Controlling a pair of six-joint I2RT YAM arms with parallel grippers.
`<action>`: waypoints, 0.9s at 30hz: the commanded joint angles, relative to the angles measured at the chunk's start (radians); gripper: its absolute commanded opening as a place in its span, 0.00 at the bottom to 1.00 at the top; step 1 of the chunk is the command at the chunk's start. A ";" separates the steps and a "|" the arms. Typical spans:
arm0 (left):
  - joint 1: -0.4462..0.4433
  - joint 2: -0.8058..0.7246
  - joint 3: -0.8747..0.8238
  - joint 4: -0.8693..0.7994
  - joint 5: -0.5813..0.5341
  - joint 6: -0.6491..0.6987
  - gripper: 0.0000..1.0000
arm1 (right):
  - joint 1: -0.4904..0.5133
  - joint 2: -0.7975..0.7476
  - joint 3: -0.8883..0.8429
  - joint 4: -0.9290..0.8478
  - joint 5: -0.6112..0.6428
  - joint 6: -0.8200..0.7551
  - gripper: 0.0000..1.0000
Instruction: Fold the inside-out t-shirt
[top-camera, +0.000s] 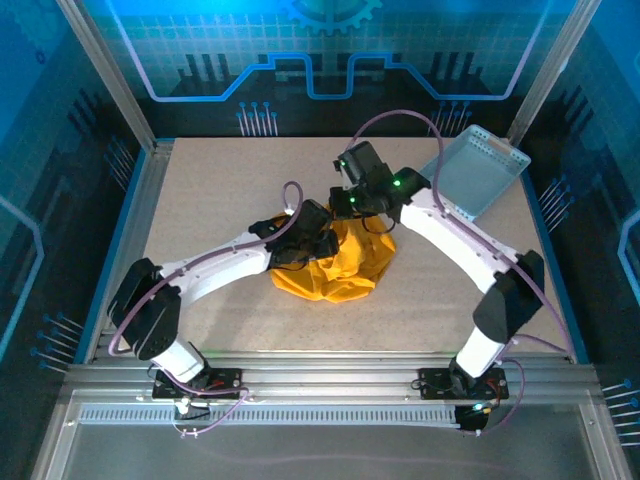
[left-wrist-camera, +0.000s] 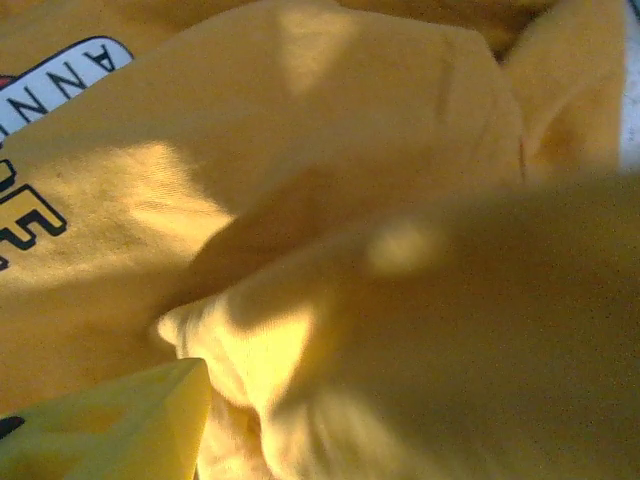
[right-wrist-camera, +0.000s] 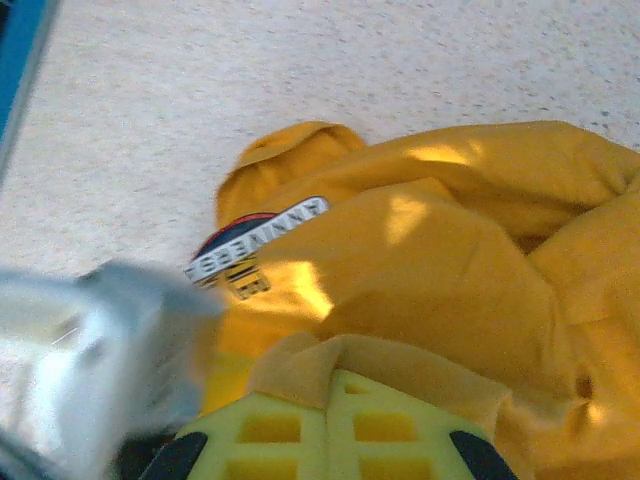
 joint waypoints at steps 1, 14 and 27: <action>0.022 0.013 0.048 -0.012 -0.056 -0.085 0.64 | 0.053 -0.067 -0.035 0.006 0.057 0.048 0.00; 0.047 -0.050 -0.055 -0.007 -0.159 -0.090 0.48 | 0.099 -0.200 -0.174 0.027 0.227 0.104 0.00; -0.074 -0.228 -0.244 0.019 -0.107 0.042 0.15 | 0.000 -0.008 0.004 -0.035 0.429 -0.054 0.00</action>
